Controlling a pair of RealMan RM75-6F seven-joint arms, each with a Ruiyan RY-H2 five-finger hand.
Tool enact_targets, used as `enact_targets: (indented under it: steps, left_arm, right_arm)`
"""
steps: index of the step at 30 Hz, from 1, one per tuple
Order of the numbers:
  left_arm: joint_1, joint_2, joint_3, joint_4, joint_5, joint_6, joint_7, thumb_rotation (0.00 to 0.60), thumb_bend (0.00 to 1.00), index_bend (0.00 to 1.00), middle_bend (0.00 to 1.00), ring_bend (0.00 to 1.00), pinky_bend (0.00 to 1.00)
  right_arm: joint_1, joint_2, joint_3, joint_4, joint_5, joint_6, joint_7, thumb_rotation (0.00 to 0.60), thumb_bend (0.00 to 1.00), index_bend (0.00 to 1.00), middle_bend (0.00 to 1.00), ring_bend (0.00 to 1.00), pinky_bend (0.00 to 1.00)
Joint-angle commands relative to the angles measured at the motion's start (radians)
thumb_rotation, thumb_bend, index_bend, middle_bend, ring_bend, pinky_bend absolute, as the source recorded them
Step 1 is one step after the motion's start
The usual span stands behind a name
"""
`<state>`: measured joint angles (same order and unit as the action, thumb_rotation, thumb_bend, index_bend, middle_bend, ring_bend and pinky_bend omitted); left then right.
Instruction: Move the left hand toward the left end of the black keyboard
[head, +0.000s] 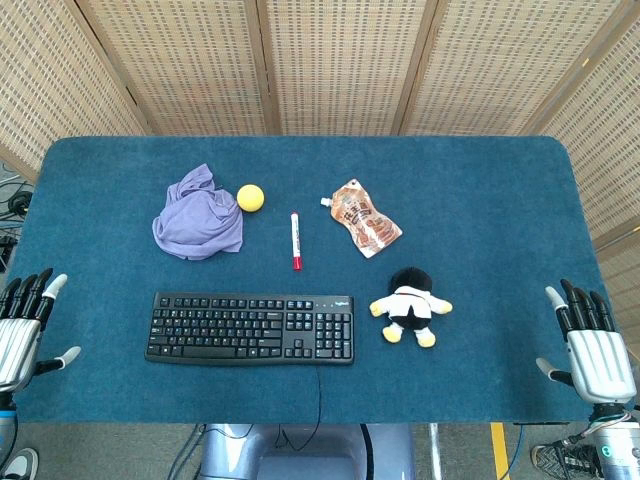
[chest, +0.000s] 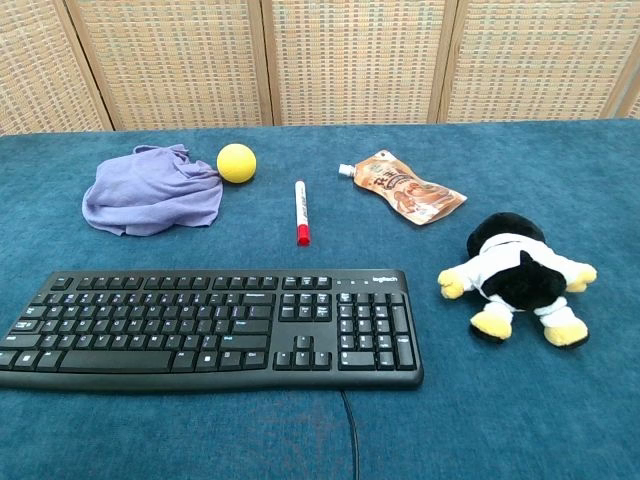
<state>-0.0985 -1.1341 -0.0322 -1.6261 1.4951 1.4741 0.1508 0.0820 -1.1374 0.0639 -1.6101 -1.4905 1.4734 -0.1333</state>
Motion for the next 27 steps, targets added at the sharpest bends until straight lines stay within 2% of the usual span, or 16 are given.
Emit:
enact_targets:
  steps: [1, 27]
  left_arm:
    - [-0.001, 0.000, 0.000, 0.000, -0.002, -0.002, 0.000, 0.600, 0.00, 0.00, 0.00, 0.00, 0.00]
    - [-0.004, 0.000, 0.004, -0.005, 0.005, -0.007, -0.002, 0.600, 0.00, 0.00, 0.00, 0.00, 0.00]
  right_arm:
    - [0.001, 0.000, 0.000, 0.000, 0.000, -0.002, 0.000, 0.600, 0.00, 0.00, 0.00, 0.00, 0.00]
    - [0.002, -0.002, -0.003, -0.004, -0.002, -0.005, -0.006, 0.600, 0.00, 0.00, 0.00, 0.00, 0.00]
